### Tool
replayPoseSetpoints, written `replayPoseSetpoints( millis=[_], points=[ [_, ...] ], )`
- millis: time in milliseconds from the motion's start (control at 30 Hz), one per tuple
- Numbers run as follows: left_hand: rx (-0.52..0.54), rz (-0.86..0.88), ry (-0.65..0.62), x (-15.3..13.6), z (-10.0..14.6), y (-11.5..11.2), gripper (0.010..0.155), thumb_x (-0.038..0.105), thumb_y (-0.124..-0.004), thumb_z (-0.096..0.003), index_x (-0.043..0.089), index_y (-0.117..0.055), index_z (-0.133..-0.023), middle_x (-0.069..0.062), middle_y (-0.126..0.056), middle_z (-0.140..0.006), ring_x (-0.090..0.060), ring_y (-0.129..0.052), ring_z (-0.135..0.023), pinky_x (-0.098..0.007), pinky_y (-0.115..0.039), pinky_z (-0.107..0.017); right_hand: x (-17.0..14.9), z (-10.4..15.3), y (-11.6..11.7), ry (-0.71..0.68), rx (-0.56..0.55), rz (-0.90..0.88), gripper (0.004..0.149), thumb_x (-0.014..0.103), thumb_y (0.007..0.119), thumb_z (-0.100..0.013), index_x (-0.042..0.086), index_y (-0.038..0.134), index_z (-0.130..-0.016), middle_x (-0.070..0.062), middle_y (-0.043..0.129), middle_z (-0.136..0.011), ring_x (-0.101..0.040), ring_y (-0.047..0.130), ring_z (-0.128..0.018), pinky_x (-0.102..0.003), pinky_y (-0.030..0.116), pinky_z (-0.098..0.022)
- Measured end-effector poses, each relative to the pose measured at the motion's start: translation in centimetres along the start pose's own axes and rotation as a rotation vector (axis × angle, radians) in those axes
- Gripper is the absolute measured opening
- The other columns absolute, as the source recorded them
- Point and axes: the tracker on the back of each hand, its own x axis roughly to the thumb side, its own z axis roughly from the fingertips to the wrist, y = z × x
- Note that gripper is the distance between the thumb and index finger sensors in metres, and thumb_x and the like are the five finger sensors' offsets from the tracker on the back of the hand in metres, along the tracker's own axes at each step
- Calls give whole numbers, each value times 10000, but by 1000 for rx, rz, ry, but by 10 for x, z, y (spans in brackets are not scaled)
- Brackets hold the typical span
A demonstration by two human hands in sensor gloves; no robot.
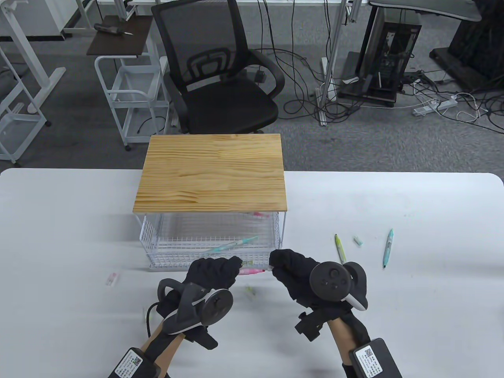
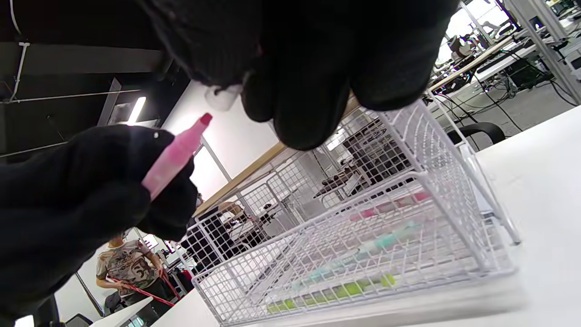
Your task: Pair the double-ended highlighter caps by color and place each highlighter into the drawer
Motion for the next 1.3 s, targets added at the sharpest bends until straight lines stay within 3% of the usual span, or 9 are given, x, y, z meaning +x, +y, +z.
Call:
replayPoseSetpoints(
  millis=[500,600,667,700,767,900,1067,1133,1300],
  points=[
    [16,0,-32,4,2,1,500,349,-613,-542,345,-545,-1037,73,-826,-948,-151,-918,-813,-457,-757,-753,6,-1,9,-31,48,-47,443,343,724,-546,269,633,-973,-24,870,-917,-175,1005,-737,-558,876,-521],
    [30,11,-48,3,3,3,499,349,-613,-538,348,-549,-1033,79,-833,-939,-144,-920,-807,-449,-758,-757,9,-1,12,-38,70,-66,452,354,703,-552,261,623,-987,-34,884,-882,-169,1013,-669,-535,890,-488],
    [26,26,-51,1,3,5,499,350,-615,-534,352,-555,-1030,79,-840,-932,-140,-924,-799,-445,-760,-757,12,-1,13,-32,81,-91,456,356,685,-562,252,602,-998,-38,878,-843,-149,994,-605,-461,871,-514],
    [21,38,-55,-1,3,6,498,350,-616,-532,351,-560,-1028,84,-844,-927,-138,-927,-793,-444,-764,-754,13,-1,14,-32,82,-104,455,354,682,-563,242,602,-996,-44,878,-823,-138,988,-575,-510,891,-459],
    [9,61,-64,-4,3,8,498,349,-622,-528,355,-571,-1023,85,-855,-919,-132,-935,-775,-437,-771,-751,16,0,15,-43,79,-122,451,346,685,-560,218,603,-985,-49,885,-789,-119,981,-533,-376,857,-539],
    [15,70,-72,-8,4,12,495,345,-638,-511,353,-604,-1005,95,-886,-892,-119,-957,-722,-425,-800,-725,20,1,18,-67,43,-129,428,333,701,-543,216,624,-948,-47,912,-737,-83,990,-470,-346,899,-501],
    [39,66,-88,-8,6,13,488,338,-647,-499,347,-626,-987,96,-910,-863,-120,-971,-659,-413,-840,-668,21,2,22,-73,23,-167,423,323,706,-529,211,634,-931,-44,920,-713,-68,990,-444,-345,922,-485],
    [58,55,-89,-6,7,15,487,334,-646,-497,340,-630,-983,94,-916,-854,-119,-977,-638,-406,-853,-641,20,2,21,-79,10,-205,423,321,710,-525,208,638,-926,-46,920,-706,-69,988,-436,-436,957,-411],
    [91,74,-96,-5,8,20,484,331,-646,-491,335,-643,-975,97,-937,-828,-113,-992,-594,-398,-882,-599,24,3,16,-90,-13,-259,419,317,718,-520,204,646,-918,-53,923,-682,-66,981,-415,-429,958,-408]
  ],
)
